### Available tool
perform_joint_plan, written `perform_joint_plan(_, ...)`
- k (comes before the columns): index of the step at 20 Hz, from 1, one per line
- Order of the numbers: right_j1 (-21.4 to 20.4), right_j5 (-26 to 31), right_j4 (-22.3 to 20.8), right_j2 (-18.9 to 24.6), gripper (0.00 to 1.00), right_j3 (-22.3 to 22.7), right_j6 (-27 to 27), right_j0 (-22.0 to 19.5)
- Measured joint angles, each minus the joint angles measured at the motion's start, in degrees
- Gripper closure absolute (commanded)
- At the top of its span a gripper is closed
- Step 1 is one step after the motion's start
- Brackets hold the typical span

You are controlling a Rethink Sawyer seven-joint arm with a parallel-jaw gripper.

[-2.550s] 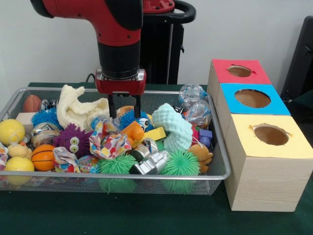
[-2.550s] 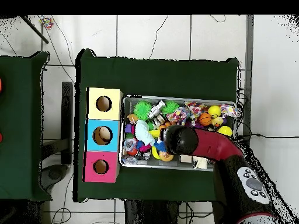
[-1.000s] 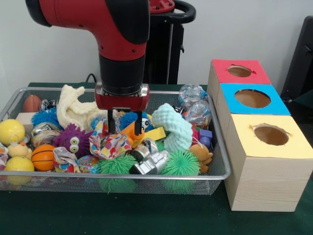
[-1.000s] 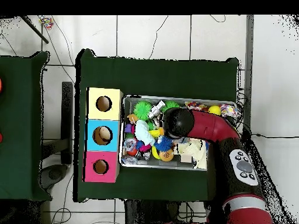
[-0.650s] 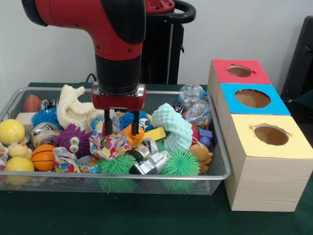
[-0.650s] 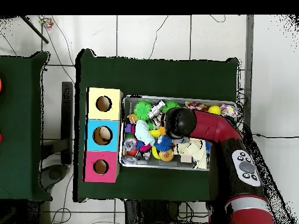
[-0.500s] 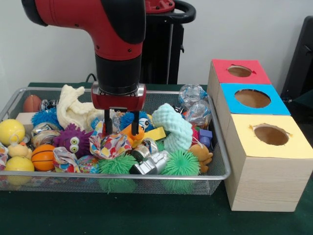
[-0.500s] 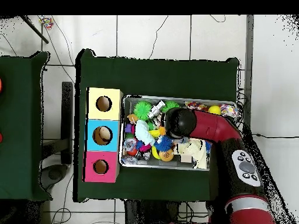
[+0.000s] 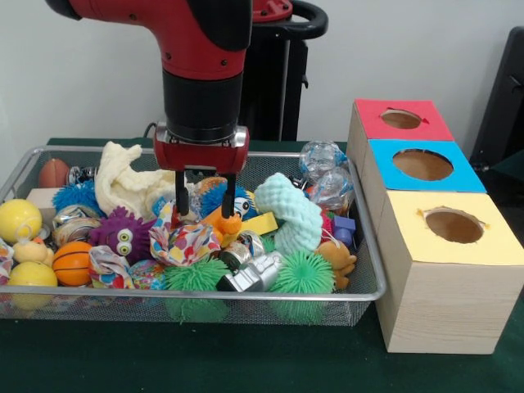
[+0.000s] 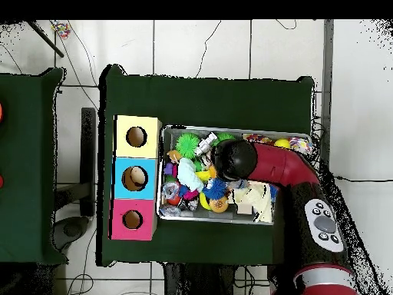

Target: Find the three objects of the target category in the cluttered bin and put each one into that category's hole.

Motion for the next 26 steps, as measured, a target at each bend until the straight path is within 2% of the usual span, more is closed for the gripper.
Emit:
perform_joint_plan(4,-0.1,0.9,0.0,0.0,0.0,-0.7,0.0,0.2)
perform_joint_plan(9,1.3,3.4,0.0,0.0,0.0,-4.2,0.0,0.2)
perform_joint_plan(17,6.5,6.3,0.0,0.2,0.0,-12.8,0.0,0.1)
perform_joint_plan(18,8.4,7.0,0.0,0.2,0.0,-15.6,0.0,0.1)
perform_joint_plan(20,9.2,7.1,0.0,0.2,0.0,-16.7,0.0,0.1)
perform_joint_plan(21,10.6,7.2,0.0,0.2,0.0,-18.7,0.0,0.2)
perform_joint_plan(26,12.5,7.2,0.0,0.1,0.0,-21.4,0.0,0.7)
